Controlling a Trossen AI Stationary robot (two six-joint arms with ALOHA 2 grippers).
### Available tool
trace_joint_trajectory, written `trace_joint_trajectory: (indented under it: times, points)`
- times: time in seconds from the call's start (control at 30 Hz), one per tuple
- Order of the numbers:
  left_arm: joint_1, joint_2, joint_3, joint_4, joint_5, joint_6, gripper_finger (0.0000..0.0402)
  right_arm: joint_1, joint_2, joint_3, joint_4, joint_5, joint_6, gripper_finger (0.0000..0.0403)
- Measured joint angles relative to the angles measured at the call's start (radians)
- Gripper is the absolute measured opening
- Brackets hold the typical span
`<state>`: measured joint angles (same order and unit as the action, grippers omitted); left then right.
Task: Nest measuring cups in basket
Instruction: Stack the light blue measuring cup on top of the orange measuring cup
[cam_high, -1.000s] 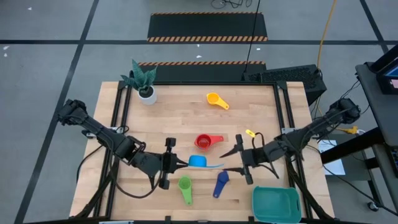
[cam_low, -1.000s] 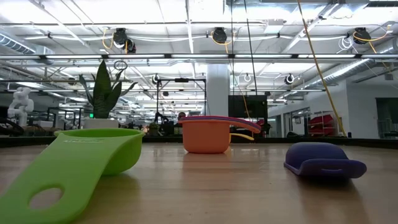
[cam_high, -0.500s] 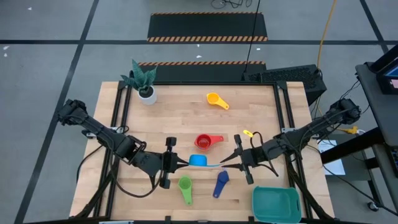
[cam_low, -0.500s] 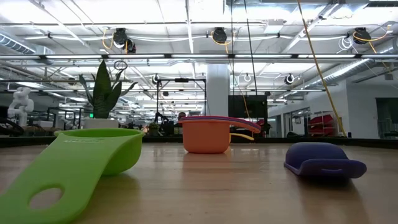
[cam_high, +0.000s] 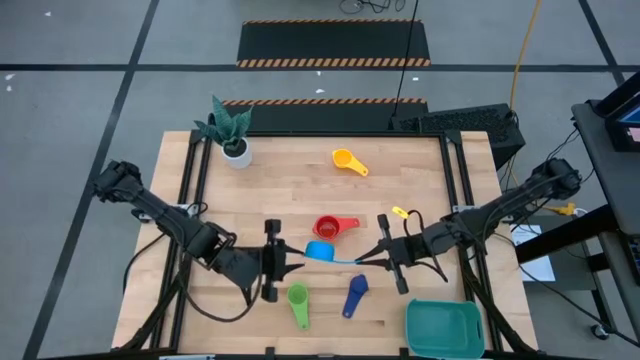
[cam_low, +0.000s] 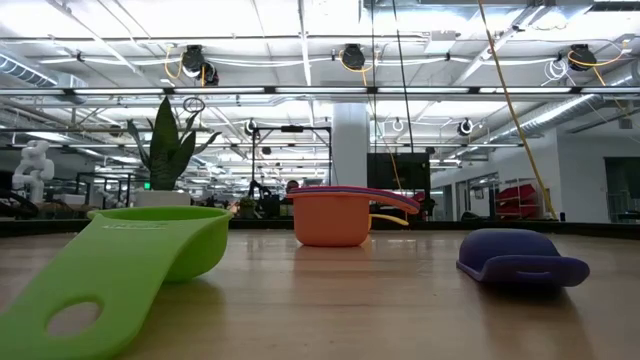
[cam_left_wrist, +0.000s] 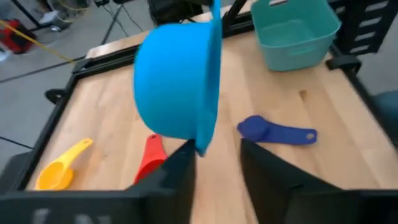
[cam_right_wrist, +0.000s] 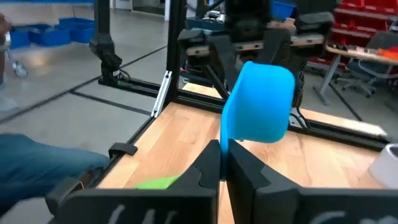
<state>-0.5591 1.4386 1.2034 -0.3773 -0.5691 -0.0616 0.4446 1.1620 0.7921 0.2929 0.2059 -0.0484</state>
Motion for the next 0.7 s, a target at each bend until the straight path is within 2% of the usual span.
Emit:
trace_joint_trajectory:
  times: [0.13,0.3,0.63,0.7]
  points:
    - [-0.018,-0.006,0.001,-0.007,-0.113,0.003,0.0207,0.000,-0.033,0.000,-0.062,0.005,0.070,0.0003]
    - [-0.038,-0.014,0.001,-0.037,-0.157,-0.004,0.0257,0.000,-0.052,-0.017,-0.043,0.007,0.115,0.0002]
    - [-0.040,-0.013,0.001,-0.044,-0.177,-0.003,0.0271,-0.105,-0.053,-0.144,0.040,-0.003,0.261,0.0002]
    - [-0.040,-0.013,0.001,-0.042,-0.177,0.007,0.0271,-0.141,-0.053,-0.176,0.083,-0.064,0.278,0.0002]
